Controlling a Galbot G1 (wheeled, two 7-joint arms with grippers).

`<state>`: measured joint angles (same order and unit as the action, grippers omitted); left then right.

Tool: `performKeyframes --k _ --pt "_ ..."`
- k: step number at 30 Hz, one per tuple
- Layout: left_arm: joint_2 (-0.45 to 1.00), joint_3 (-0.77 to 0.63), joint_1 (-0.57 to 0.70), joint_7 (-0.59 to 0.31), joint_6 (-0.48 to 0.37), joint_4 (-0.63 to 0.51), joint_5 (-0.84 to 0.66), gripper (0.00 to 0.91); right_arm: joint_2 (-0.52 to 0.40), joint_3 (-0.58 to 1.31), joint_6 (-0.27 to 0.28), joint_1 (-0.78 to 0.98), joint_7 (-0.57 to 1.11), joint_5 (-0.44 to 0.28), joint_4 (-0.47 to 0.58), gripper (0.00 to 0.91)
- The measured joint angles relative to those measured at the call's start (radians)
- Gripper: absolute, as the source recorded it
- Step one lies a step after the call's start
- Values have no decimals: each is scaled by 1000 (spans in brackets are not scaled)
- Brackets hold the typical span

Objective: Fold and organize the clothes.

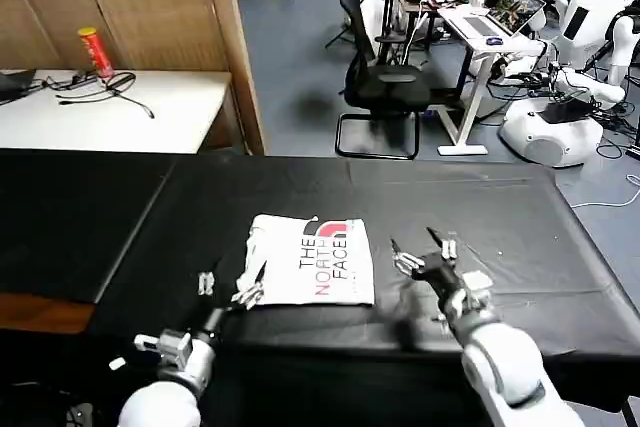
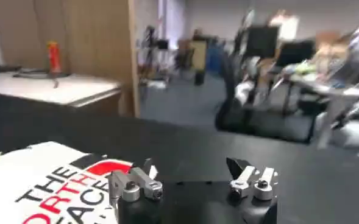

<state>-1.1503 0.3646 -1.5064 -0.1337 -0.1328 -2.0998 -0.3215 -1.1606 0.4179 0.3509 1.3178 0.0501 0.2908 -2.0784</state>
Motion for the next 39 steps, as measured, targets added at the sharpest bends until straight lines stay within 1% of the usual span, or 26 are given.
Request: performKeyframes --k 1,5,8,9,12,15,18,22,25,28,33,39 --pt "3 -1 -7 -14 -1 -5 -1 878 -4 6 -21 30 10 -17 -15 878" --pt "18 1 -48 -40 0 -33 9 878 -31 33 -147 173 64 -105 -70 878" --pt "19 10 -97 -52 13 -60 25 878 -51 52 -244 276 92 -157 -103 878" --pt "18 14 -120 -59 17 -72 31 878 -58 61 -279 308 102 -167 -113 878" --pt "16 23 -186 -71 24 -101 48 878 -73 83 -358 401 130 -183 -139 878" --pt "14 34 -249 -78 34 -123 58 878 -86 98 -401 486 163 -190 -164 878" --pt "13 44 -307 -102 40 -140 58 878 -97 102 -405 552 192 -193 -183 878" --pt "10 63 -373 -132 43 -161 47 878 -117 91 -380 638 229 -186 -218 878" --pt "16 83 -417 -136 32 -180 20 878 -130 80 -363 696 255 -171 -238 878" --pt "23 102 -451 -146 11 -200 -9 878 -141 68 -364 755 284 -163 -262 878" --pt "35 131 -471 -153 -19 -219 -22 878 -155 66 -367 823 315 -152 -282 878" --pt "44 154 -479 -143 -26 -218 -28 878 -157 66 -366 848 317 -152 -286 878"
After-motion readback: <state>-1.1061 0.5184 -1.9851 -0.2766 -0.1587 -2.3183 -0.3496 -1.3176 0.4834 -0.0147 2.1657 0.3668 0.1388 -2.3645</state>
